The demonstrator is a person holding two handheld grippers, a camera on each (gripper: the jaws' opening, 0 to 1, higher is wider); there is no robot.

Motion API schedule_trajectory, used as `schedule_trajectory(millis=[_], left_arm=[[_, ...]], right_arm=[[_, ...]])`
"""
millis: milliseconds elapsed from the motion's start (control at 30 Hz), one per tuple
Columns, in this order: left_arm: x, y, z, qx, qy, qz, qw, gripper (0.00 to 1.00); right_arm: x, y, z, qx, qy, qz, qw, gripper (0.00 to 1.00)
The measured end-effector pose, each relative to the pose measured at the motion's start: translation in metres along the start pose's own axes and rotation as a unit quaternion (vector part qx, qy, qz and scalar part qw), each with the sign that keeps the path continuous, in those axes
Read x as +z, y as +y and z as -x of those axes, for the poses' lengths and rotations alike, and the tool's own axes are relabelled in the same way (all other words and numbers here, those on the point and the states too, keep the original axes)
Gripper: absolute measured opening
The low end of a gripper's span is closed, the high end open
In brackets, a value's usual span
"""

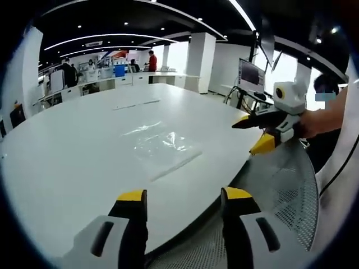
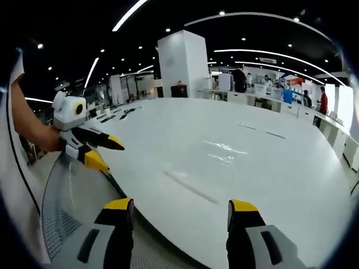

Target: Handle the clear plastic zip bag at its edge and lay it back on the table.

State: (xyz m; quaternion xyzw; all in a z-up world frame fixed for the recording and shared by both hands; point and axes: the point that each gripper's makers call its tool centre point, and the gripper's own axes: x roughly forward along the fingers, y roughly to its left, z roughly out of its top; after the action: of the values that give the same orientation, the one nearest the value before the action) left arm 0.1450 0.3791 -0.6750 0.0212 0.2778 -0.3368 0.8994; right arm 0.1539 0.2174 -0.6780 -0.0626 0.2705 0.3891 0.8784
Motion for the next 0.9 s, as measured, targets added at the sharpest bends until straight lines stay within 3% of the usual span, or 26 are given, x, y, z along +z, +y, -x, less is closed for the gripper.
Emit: schedule_trajectory(millis=[333, 900], left_arm=[[-0.003, 0.016, -0.001, 0.014, -0.008, 0.015, 0.9998, 0.56], [-0.004, 0.014, 0.001, 0.018, -0.011, 0.013, 0.9997, 0.60]], right_arm=[[-0.001, 0.002, 0.000, 0.005, 0.006, -0.003, 1.0000, 0.67], [-0.003, -0.001, 0.001, 0.004, 0.004, -0.018, 0.9998, 0.68]])
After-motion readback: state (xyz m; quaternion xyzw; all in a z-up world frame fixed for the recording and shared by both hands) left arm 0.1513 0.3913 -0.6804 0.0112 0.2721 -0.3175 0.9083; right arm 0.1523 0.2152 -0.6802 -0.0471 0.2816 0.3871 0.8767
